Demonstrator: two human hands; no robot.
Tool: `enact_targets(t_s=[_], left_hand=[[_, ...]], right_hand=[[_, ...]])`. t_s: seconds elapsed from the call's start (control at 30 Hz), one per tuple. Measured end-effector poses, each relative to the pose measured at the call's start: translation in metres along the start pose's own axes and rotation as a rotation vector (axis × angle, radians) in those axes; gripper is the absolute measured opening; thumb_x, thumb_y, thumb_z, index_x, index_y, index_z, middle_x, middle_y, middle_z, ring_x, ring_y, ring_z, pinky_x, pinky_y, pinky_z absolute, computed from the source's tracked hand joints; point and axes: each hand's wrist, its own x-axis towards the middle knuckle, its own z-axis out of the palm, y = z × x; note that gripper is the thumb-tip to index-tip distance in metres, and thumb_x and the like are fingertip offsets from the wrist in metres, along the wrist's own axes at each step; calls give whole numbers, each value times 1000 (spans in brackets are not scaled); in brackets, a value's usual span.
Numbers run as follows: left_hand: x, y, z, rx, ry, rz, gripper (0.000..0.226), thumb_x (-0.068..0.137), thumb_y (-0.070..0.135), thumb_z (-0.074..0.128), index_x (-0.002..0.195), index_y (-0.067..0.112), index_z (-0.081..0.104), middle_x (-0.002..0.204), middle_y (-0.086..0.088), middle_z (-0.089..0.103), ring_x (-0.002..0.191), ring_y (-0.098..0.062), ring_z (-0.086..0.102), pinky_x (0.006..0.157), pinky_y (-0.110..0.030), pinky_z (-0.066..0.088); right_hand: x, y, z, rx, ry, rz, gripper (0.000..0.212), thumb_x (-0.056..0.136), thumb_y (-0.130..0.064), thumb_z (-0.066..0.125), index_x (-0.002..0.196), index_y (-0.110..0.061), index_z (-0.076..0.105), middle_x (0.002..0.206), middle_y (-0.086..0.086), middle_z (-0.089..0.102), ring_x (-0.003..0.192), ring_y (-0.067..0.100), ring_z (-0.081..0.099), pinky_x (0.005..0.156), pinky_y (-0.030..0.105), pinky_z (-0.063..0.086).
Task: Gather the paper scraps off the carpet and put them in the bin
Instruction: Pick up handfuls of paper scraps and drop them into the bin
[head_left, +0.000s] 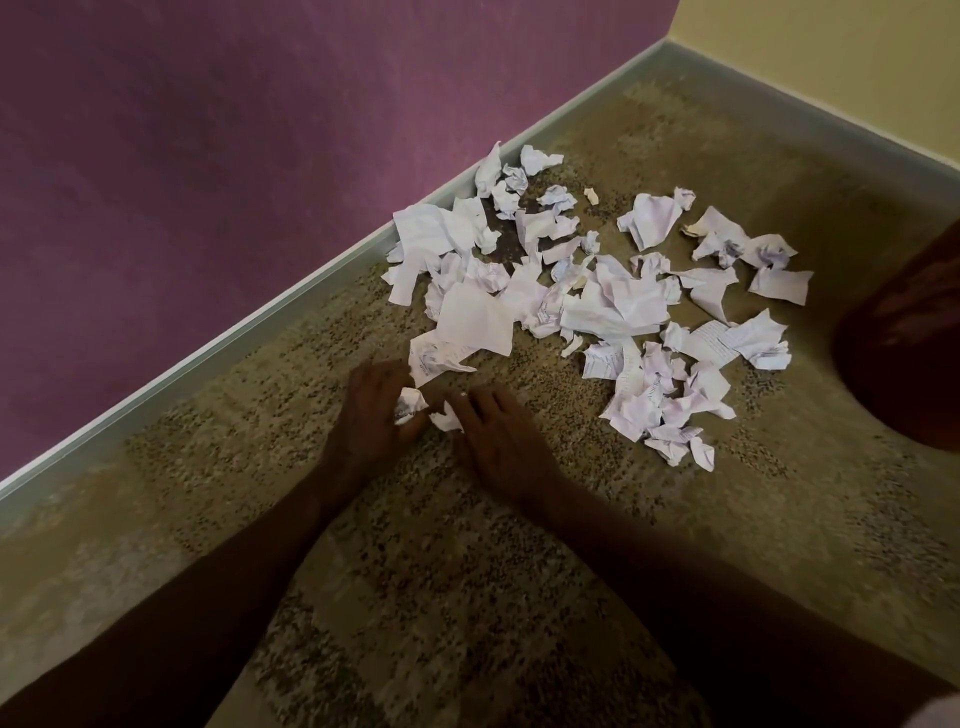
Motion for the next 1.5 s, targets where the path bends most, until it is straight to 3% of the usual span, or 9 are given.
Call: enact_targets(t_s=[0.3,0.53,0.7,0.83,0.97,1.1,1.2,1.37,1.5], left_hand=[[5,7,-18,-172,104,-376,28,93,35,62,112,15,57,87,-2,67,73,-20,62,62,-27,44],[0,3,-27,-534,364,-720,25,97,33,54,100,9,60,82,-3,65,57,-6,59,49,-28,46],[-8,-15,-47,-870,419,-885,21,94,24,53,75,20,62,64,1,60,49,-11,52,51,-30,43],[-14,-25,-61,-971,393,-929,17,96,30,58,89,17,65,63,3,59,55,-14,55,50,-31,51],[-17,-24,-65,-1208,385,-1068,33,92,39,64,111,12,60,85,1,62,63,-12,60,45,-27,53],[-27,-22,-72,-1340,370,-1075,17,96,38,56,109,27,57,113,1,59,87,-12,60,49,-23,55],[-32,-27,-78,-1459,397,-1130,56,97,33,56,147,23,34,132,-3,56,95,-9,60,39,-15,43],[-36,-29,-87,-1608,412,-1219,51,98,23,56,146,27,38,120,-6,58,63,-9,67,42,-17,50],[-38,-27,-97,-1636,445,-1226,10,100,12,51,101,15,60,78,-4,69,56,-9,68,43,-13,48]], right_hand=[[20,-3,1,-169,-50,27,32,97,-43,43,122,-23,49,114,12,57,81,27,61,47,31,44],[33,4,-12,53,-130,109,30,103,-27,31,126,-11,43,128,16,50,88,33,63,65,36,47],[33,5,-23,438,44,266,18,95,-16,50,82,-7,59,78,8,57,67,17,47,61,28,29],[39,-13,-31,564,37,307,30,93,-14,54,63,-14,58,63,2,57,54,9,46,58,25,28],[48,-33,-25,563,-51,297,26,90,-20,56,77,-6,74,78,9,71,73,21,63,67,27,44],[51,-48,-19,377,-182,119,30,93,-27,47,108,-14,70,100,14,71,91,30,64,80,37,51],[48,-55,-14,193,-216,-25,33,99,-23,47,126,-11,61,118,17,64,105,33,61,85,38,47],[49,-59,-11,160,-221,15,29,101,-21,40,114,-1,56,108,19,60,95,36,60,73,39,44],[51,-61,-9,260,-175,132,28,99,-28,45,103,-4,59,97,19,64,89,34,60,69,34,39]])
